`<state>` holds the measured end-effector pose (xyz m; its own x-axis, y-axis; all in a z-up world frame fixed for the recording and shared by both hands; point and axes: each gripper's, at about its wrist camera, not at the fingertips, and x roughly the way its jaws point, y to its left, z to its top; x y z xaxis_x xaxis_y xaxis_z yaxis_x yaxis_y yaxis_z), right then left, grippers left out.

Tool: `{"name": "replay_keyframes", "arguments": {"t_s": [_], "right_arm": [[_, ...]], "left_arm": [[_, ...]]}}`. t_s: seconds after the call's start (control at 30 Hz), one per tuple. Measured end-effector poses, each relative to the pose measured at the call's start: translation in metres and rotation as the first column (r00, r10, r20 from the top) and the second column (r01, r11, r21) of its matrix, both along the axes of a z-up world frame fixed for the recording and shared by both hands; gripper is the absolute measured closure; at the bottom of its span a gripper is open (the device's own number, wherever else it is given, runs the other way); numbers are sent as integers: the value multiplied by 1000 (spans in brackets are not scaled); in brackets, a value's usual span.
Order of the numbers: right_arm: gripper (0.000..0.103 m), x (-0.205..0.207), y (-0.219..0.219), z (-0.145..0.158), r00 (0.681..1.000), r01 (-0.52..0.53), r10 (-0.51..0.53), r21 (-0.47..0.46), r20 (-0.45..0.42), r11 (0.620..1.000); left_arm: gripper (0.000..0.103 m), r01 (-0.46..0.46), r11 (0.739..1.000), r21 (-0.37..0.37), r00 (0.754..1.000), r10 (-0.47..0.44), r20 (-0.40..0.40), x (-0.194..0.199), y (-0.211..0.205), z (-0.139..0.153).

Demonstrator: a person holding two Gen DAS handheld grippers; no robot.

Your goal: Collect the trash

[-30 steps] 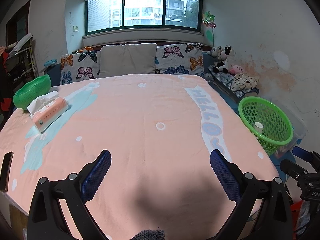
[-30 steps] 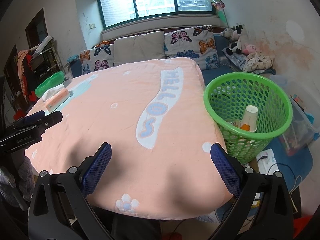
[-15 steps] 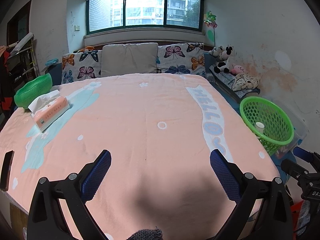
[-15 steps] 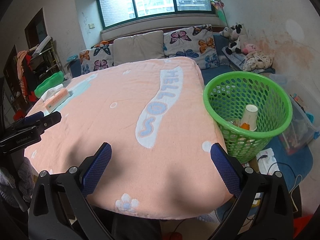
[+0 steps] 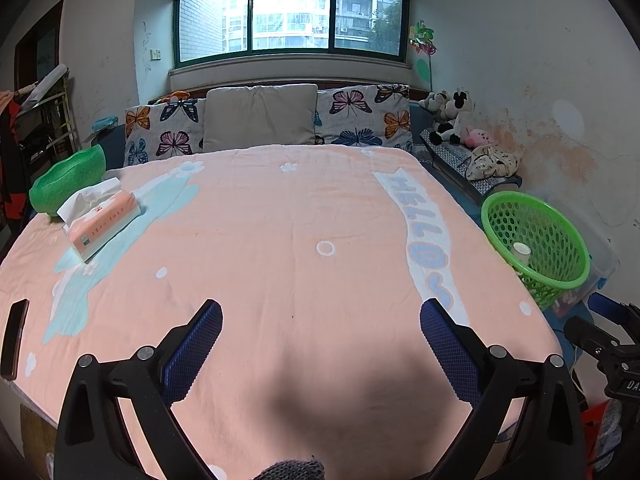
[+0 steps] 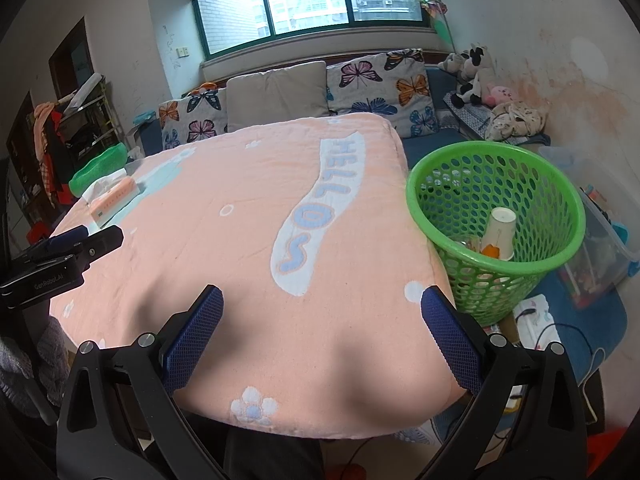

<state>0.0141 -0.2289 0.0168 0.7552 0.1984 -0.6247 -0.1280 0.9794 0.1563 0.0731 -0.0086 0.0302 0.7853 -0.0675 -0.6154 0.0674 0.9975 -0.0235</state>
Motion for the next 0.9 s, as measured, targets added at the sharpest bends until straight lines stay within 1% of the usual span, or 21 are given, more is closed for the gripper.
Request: {"name": "replay_keyframes", "arguments": {"t_s": [0.9], "right_arm": [[5, 1, -1, -1, 1000, 8, -8, 1, -4, 1000]], "left_arm": [[7, -3, 1000, 4, 1000, 3, -6, -1, 2, -5]]}}
